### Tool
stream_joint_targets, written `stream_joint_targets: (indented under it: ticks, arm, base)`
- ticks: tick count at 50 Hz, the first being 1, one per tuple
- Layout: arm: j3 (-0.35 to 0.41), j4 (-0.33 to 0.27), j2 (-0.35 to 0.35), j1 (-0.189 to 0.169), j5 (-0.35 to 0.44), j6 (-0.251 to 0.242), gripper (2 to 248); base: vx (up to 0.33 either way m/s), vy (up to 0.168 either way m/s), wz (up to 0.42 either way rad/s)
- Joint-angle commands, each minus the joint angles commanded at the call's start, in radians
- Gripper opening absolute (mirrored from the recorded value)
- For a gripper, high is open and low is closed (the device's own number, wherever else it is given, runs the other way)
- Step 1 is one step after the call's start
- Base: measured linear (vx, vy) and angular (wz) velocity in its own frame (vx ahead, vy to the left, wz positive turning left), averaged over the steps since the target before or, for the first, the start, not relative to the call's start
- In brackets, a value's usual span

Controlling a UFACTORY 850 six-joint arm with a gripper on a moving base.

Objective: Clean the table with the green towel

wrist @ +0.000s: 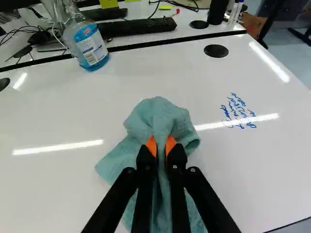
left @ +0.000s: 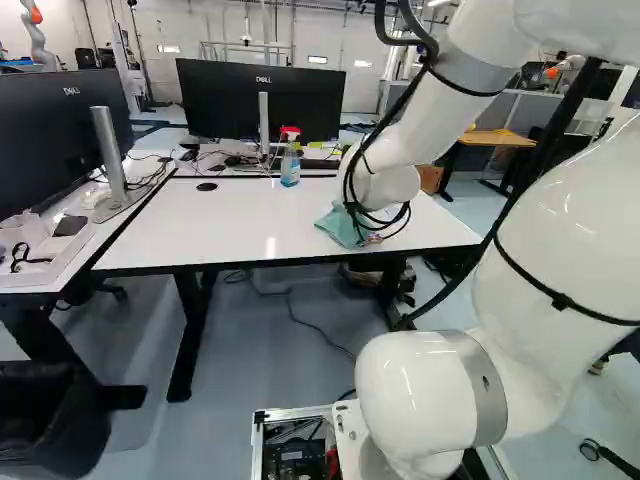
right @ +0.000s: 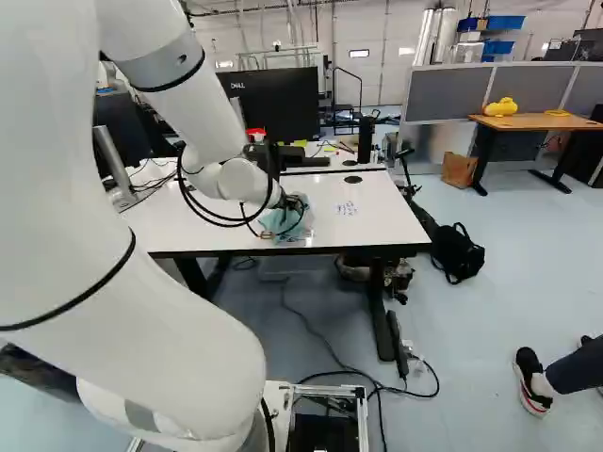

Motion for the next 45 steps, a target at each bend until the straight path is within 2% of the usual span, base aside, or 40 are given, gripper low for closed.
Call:
stream_joint_targets:
  ticks: [6,17,45]
  arm:
    - [0.001,0.000,0.001,-0.017,0.000,0.000,40]
    - [0.001,0.000,0.001,-0.017,-0.012,0.000,40]
    - [0.001,0.000,0.001,-0.017,-0.130,0.000,40]
  base:
    - [0.000,0.000,0.000]
    - [0.000,0.000,0.000]
    - [0.000,0.000,0.000]
